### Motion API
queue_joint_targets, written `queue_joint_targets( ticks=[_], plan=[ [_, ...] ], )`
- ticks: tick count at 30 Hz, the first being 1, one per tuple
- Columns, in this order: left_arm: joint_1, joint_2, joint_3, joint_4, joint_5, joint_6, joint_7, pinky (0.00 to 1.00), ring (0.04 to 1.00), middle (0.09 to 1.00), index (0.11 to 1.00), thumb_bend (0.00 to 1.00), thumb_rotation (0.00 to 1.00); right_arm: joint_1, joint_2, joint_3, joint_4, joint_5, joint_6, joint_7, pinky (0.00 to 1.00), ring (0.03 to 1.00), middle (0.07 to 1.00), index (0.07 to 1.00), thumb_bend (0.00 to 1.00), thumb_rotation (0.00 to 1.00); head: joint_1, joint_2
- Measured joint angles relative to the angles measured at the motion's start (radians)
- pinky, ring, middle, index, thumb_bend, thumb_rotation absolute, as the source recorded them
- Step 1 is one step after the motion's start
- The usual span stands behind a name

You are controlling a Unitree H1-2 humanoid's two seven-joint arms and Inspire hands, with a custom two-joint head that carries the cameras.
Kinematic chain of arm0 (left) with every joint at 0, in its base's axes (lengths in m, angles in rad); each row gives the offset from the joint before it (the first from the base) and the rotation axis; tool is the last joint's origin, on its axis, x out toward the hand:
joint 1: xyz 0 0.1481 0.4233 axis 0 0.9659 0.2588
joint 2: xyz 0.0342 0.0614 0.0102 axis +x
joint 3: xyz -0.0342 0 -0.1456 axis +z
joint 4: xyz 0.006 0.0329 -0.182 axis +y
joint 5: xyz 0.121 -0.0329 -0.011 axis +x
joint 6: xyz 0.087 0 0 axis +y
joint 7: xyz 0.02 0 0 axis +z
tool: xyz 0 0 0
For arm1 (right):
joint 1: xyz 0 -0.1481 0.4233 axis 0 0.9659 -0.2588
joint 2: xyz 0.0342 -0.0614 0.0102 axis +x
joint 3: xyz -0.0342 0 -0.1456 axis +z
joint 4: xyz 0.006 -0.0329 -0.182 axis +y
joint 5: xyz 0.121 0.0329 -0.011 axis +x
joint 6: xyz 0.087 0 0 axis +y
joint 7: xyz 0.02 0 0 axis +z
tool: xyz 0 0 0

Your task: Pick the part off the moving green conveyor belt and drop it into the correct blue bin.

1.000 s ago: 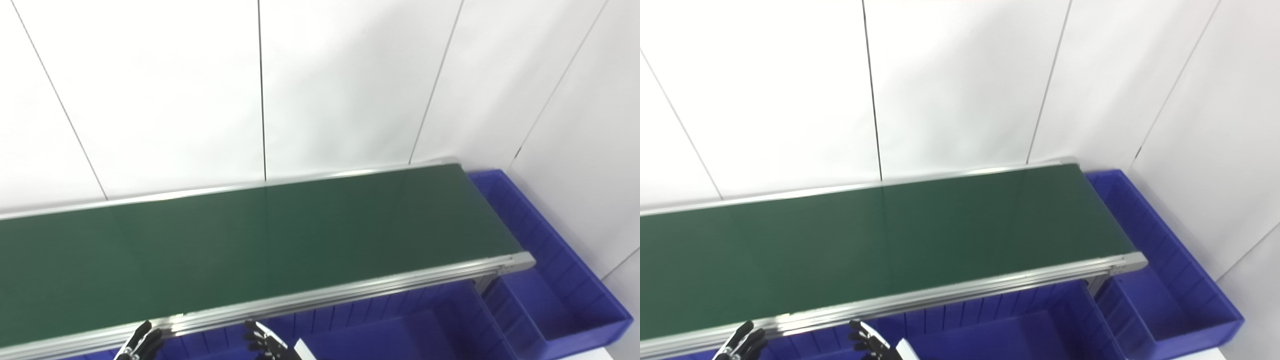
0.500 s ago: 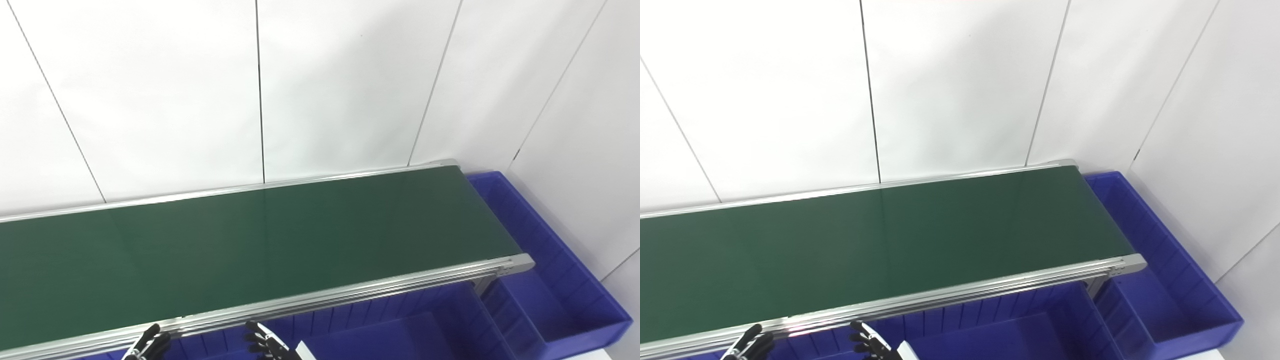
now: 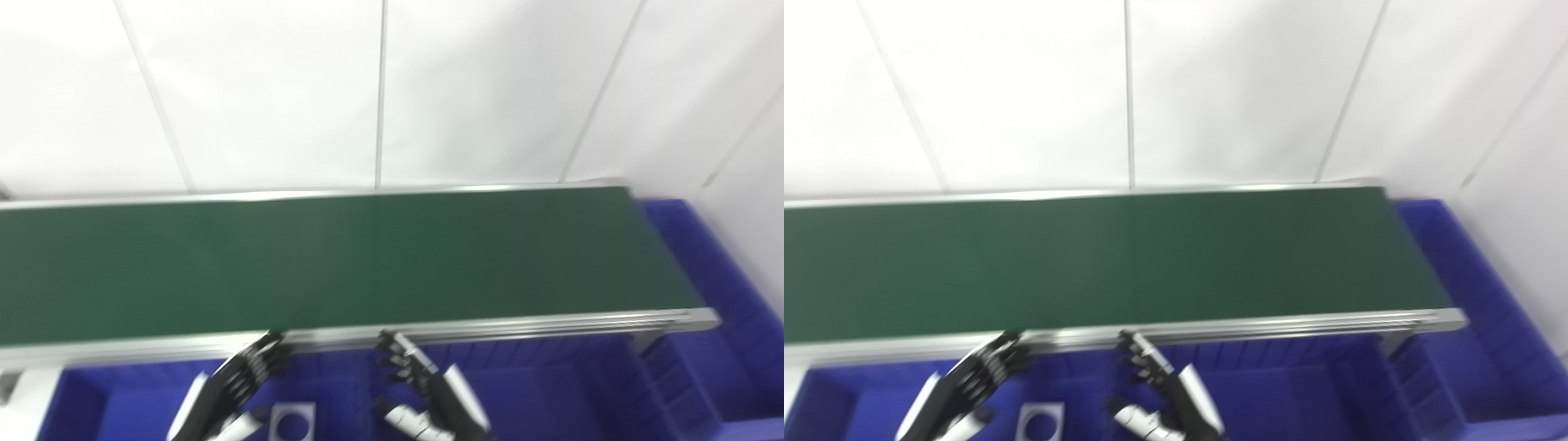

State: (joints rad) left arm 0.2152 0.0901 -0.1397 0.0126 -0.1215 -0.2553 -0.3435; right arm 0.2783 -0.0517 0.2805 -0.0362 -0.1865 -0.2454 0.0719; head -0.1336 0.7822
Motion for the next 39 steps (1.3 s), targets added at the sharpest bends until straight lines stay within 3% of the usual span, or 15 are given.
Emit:
queue_joint_targets(
  ticks=[9, 25, 31, 39],
  plan=[
    [0.006, -0.011, -0.009, -0.034, 0.037, 0.036, 0.038, 0.74, 0.772, 0.801, 0.811, 0.95, 0.6, -0.001, -0.032, -0.023, -0.042, 0.016, 0.034, 0.028, 0.75, 0.833, 0.879, 0.93, 0.52, 0.65, 0.061, 0.04],
    [0.008, -0.023, -0.014, -0.045, 0.039, 0.038, 0.057, 0.72, 0.755, 0.787, 0.807, 0.94, 0.59, 0.0, -0.029, -0.026, -0.078, 0.018, 0.04, 0.035, 0.74, 0.832, 0.88, 0.929, 0.51, 0.65, 0.029, 0.069],
    [0.008, -0.023, -0.017, -0.062, 0.054, 0.04, 0.06, 0.71, 0.754, 0.787, 0.805, 0.94, 0.58, 0.002, -0.022, -0.026, -0.087, 0.015, 0.075, 0.037, 0.73, 0.83, 0.874, 0.925, 0.53, 0.69, 0.025, 0.083],
    [0.018, -0.017, -0.045, -0.176, 0.083, 0.145, 0.061, 0.72, 0.771, 0.802, 0.829, 0.9, 0.55, 0.003, 0.002, -0.038, -0.102, 0.004, 0.076, 0.017, 0.71, 0.8, 0.841, 0.89, 0.46, 0.69, 0.022, 0.1]
  ],
)
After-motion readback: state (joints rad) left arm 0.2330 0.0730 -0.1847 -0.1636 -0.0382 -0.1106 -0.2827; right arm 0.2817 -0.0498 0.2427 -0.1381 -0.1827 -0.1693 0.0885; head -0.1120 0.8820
